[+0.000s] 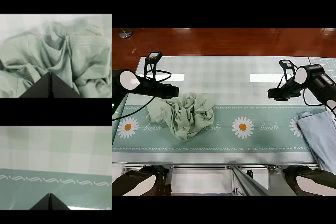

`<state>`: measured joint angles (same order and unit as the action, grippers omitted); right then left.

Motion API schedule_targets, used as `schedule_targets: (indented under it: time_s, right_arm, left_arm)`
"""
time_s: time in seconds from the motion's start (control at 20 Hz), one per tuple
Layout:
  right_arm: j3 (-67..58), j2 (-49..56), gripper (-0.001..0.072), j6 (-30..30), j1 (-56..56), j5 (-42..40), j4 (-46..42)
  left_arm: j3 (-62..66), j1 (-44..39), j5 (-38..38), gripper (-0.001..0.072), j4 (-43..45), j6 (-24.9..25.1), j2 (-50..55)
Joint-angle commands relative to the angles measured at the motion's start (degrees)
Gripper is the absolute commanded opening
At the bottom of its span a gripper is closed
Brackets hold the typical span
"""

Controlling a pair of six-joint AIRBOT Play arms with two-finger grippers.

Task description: Fold the shirts.

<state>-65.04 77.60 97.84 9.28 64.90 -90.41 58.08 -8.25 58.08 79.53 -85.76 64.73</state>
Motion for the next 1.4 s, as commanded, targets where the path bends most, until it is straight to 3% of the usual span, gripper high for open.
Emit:
schedule_targets:
  time_s: [0.0, 1.05, 1.3, 1.35]
  right_arm:
    - [0.00, 0.04, 0.0026, 0.02, 0.07, 0.02, 0.02]
    - [0.00, 0.04, 0.0025, 0.02, 0.07, -0.15, 0.02]
    - [0.00, 0.11, 0.0028, 0.07, 0.07, -5.14, -0.11]
    - [0.07, 0.09, 0.0104, 0.09, 0.07, -5.03, -0.13]
  left_arm:
    - [-0.02, 0.02, 0.00, 0.0035, 0.02, 0.00, 0.02]
    - [-0.02, 0.02, -0.02, 0.0035, 0.02, 0.00, 0.02]
    - [-0.04, 0.02, -3.28, 0.0035, 0.02, 0.00, 0.22]
    - [-0.04, 0.02, -4.94, 0.0082, 0.02, 0.00, 0.39]
